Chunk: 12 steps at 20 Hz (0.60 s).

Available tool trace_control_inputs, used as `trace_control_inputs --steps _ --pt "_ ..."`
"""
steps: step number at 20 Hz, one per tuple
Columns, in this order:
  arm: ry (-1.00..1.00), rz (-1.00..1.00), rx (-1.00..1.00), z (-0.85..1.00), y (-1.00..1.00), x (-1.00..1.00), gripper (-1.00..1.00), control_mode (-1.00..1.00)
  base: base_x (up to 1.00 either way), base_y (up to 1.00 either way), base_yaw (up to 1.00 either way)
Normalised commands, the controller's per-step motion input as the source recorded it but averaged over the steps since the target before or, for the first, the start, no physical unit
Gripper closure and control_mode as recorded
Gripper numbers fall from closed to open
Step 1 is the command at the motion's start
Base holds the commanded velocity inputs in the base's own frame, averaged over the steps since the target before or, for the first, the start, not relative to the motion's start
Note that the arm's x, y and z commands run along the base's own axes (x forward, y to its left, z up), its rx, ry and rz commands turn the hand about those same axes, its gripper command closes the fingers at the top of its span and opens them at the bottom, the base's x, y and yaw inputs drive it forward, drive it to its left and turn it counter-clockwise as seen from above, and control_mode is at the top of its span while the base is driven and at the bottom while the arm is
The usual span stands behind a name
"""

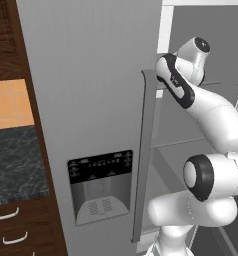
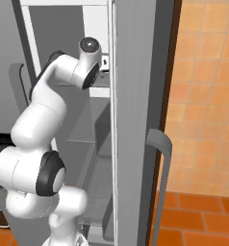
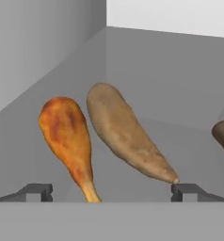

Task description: Place one sweet potato and one chicken drumstick in each tupperware on the nearby counter, to pack two identical lunches.

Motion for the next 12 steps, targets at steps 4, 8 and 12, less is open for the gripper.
trace_control_inputs --steps 4,8,12 --pt "0.00 0.00 0.00 -0.24 0.00 0.43 -1.00 -1.00 0.00 0.00 0.00" --pt "0.02 0.00 -0.01 -0.47 0.12 0.18 1.00 -1.00 0.00 0.00 0.00" --pt "0.00 0.01 0.00 -0.56 0.04 -0.01 1.00 -1.00 0.00 0.00 0.00"
